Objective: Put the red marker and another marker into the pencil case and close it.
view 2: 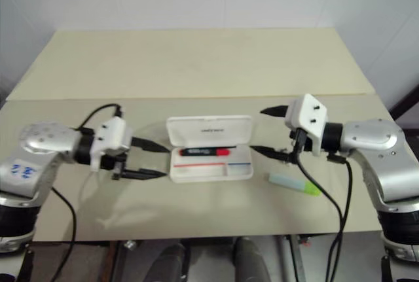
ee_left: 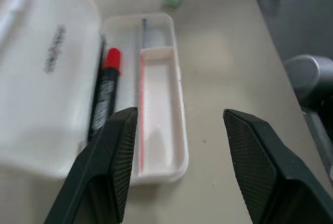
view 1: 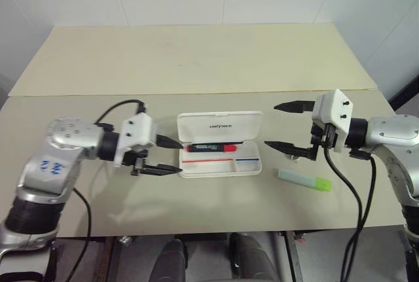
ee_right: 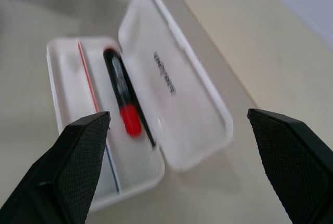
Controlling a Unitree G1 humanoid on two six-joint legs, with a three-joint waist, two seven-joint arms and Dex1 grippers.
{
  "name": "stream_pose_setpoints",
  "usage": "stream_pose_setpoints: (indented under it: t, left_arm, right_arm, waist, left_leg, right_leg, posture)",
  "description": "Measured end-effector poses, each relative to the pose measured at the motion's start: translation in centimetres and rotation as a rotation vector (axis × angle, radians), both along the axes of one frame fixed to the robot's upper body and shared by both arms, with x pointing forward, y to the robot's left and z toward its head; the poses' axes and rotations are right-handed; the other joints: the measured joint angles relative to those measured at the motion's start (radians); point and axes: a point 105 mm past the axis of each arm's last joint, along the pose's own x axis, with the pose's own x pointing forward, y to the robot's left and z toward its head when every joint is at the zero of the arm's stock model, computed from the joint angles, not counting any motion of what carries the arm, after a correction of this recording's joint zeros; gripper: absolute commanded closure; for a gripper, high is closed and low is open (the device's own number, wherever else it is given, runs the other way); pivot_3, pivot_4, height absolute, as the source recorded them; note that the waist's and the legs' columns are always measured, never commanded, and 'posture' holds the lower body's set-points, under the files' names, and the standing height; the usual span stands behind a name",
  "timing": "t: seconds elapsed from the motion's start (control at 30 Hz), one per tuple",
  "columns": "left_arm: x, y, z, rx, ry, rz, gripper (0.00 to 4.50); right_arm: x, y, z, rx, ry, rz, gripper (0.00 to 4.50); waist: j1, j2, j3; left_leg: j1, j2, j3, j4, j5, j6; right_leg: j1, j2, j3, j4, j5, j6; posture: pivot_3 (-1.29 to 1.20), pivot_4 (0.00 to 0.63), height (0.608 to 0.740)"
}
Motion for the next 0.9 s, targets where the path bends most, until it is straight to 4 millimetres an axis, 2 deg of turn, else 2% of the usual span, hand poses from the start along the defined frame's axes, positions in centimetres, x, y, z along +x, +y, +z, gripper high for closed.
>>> stream_pose_setpoints:
  t: [0.1, 0.13, 0.33, 0.4, 0.47, 0.57, 0.73, 0.9]
  left_arm:
    - [-0.4, 0.9, 0.9, -0.056, -0.026, 0.019, 0.21]
    - [-0.6, 1.2, 1.0, -0.072, -0.028, 0.023, 0.03]
    - [-1.4, 2.5, 1.5, -0.105, -0.043, 0.026, 0.03]
    - [-1.5, 2.6, 1.5, -0.115, -0.037, 0.024, 0.03]
    - [-1.6, 2.7, 1.4, -0.117, -0.033, 0.017, 0.03]
    - [-1.7, 3.0, 1.2, -0.103, -0.023, 0.011, 0.03]
    - [-1.6, 3.0, 0.7, -0.09, 0.011, 0.002, 0.03]
    - [-1.6, 2.9, 0.8, -0.085, 0.008, -0.003, 0.03]
  right_arm:
    - [0.3, -1.6, -0.7, -0.062, 0.05, -0.038, 0.0]
    - [0.4, -2.2, -1.0, -0.092, 0.07, -0.051, 0.0]
    - [-1.1, -5.2, -3.6, -0.244, 0.278, -0.139, 0.0]
    - [-1.8, -5.1, -4.1, -0.257, 0.325, -0.13, 0.0]
    - [-2.6, -5.0, -4.6, -0.278, 0.364, -0.111, 0.0]
    - [-3.6, -5.7, -5.9, -0.334, 0.418, -0.12, 0.0]
    - [-4.1, -5.8, -7.2, -0.409, 0.448, -0.118, 0.0]
    - [-3.6, -5.3, -8.6, -0.432, 0.448, -0.122, 0.0]
  waist:
    - [0.0, 0.0, 0.0]
    - [0.001, 0.0, 0.0]
    - [0.001, 0.0, 0.0]
    - [0.001, 0.0, 0.0]
    - [0.0, 0.0, 0.0]
    - [0.0, 0.0, 0.0]
    - [-0.002, 0.0, 0.0]
    - [-0.002, -0.001, 0.0]
  left_leg:
    - [0.0, 0.0, 0.0, 0.0, 0.0, 0.0]
    - [0.0, 0.0, 0.0, 0.0, 0.0, 0.0]
    - [0.0, 0.0, 0.001, 0.0, 0.0, 0.0]
    - [0.0, 0.0, 0.001, 0.0, 0.0, 0.0]
    - [0.001, 0.001, 0.002, 0.0, 0.0, 0.0]
    - [0.002, 0.001, 0.004, 0.0, 0.0, 0.0]
    - [0.005, 0.002, 0.01, 0.0, 0.0, 0.0]
    - [0.005, 0.002, 0.012, 0.0, 0.0, 0.0]
  right_leg:
    - [0.0, 0.0, 0.0, 0.0, 0.0, 0.0]
    - [0.0, 0.0, 0.0, 0.0, 0.0, 0.0]
    - [0.0, 0.0, 0.0, -0.001, 0.0, -0.001]
    - [0.0, 0.0, 0.0, -0.001, -0.002, -0.003]
    - [0.0, 0.0, 0.0, -0.001, -0.008, -0.014]
    - [0.0, 0.0, 0.001, -0.001, -0.008, -0.015]
    - [0.0, 0.0, 0.006, -0.001, -0.009, -0.016]
    - [0.0, 0.001, 0.009, -0.001, -0.008, -0.016]
  posture:
    - [0.0, 0.15, 0.74]
    - [0.0, 0.15, 0.74]
    - [0.0, 0.15, 0.74]
    - [0.0, 0.15, 0.74]
    - [0.0, 0.15, 0.74]
    - [0.0, 0.15, 0.74]
    - [0.0, 0.15, 0.74]
    - [0.0, 0.15, 0.74]
